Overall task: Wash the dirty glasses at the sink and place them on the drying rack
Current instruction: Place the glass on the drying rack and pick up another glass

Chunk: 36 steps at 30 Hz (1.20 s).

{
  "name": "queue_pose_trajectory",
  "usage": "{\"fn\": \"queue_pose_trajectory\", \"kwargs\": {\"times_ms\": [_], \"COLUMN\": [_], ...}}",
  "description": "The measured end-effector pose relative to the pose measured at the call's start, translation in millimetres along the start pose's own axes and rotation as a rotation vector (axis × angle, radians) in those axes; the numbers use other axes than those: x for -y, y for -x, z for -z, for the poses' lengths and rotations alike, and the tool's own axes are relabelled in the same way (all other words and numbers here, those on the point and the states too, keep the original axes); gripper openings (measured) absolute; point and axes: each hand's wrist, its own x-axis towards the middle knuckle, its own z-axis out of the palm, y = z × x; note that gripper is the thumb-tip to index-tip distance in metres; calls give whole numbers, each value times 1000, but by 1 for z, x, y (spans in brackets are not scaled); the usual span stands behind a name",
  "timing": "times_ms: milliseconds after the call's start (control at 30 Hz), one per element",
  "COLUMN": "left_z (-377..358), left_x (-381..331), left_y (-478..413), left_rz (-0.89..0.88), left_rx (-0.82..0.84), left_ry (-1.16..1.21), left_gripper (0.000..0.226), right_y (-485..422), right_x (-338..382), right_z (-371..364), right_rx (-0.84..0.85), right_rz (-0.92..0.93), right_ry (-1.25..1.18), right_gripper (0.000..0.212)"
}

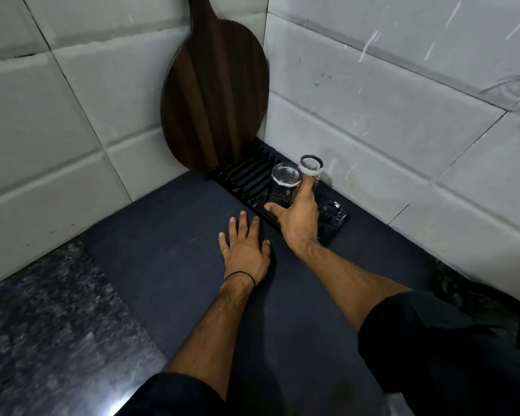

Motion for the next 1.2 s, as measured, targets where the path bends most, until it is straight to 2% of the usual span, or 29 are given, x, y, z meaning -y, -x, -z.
{"fn": "queue_pose_trajectory", "kwargs": {"times_ms": [100, 333, 433, 533, 633, 733, 800, 967, 1033, 1100, 1200], "left_z": [1, 10, 17, 23, 27, 18, 4, -42, -62, -80, -102], "left_x": [1, 0, 1, -1, -13, -38, -57, -98, -112, -122, -141], "left_y": [1, 0, -2, -1, 8, 36, 63, 136, 164, 186, 208], "left_rz": [-1, 6, 20, 29, 56, 30, -20, -144, -237, -389, -499], "left_rx": [4, 69, 129, 157, 96, -44, -73, -86, -42, -8, 82], "left_ry": [0, 30, 50, 20, 44, 191, 286, 421, 391, 239, 53], "left_gripper": [61, 61, 63, 61, 52, 40, 37, 28, 26, 25, 37], "right_y": [0, -4, 2, 17, 41, 78, 110, 183, 209, 231, 257], "right_x": [0, 7, 7, 5, -2, -13, -21, -39, -44, -50, -69], "right_z": [3, 17, 32, 55, 86, 126, 155, 222, 248, 270, 302], "right_rx": [26, 127, 142, 118, 48, 1, -22, -95, -174, -275, -477], "right_rz": [-6, -61, 5, 46, 59, 51, 31, 19, 33, 59, 78], "right_ry": [71, 311, 340, 262, 135, 12, -35, -27, 23, 92, 298], "right_gripper": [76, 81, 64, 49, 31, 16, 7, 7, 5, 3, 8]}}
